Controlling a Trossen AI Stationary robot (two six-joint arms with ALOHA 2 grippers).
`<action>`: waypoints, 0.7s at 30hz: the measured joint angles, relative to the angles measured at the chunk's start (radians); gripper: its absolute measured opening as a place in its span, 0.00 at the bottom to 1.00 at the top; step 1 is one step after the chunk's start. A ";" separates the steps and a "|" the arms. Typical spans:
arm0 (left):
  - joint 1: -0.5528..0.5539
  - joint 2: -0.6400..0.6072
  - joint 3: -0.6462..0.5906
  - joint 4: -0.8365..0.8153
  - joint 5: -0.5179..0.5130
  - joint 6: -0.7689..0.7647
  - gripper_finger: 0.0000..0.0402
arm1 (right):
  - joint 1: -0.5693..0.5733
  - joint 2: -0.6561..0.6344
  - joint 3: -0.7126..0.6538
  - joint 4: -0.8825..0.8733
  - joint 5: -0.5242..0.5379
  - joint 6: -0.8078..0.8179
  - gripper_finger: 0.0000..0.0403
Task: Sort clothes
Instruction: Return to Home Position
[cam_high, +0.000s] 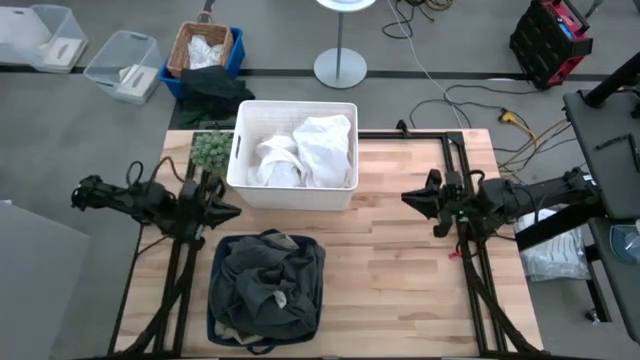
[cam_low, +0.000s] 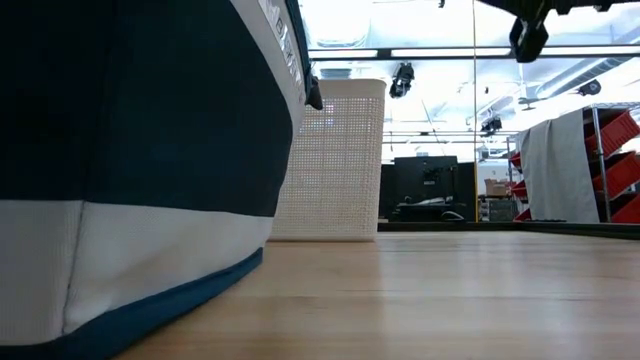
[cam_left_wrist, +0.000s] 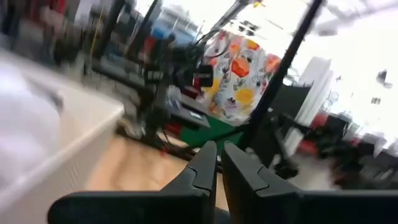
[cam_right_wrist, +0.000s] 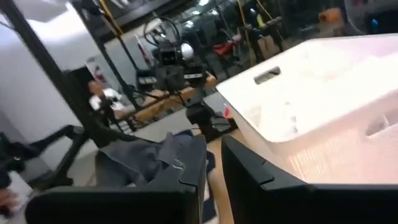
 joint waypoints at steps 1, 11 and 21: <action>-0.001 0.000 0.000 0.008 0.001 0.077 0.02 | 0.000 -0.008 0.000 -0.003 0.000 0.028 0.11; 0.000 -0.066 -0.105 -0.045 0.055 0.651 0.02 | 0.004 -0.134 -0.078 0.080 -0.467 -0.490 0.11; 0.012 -0.261 -0.276 -0.030 0.037 0.669 0.02 | -0.037 -0.487 -0.303 0.118 -0.440 -0.494 0.10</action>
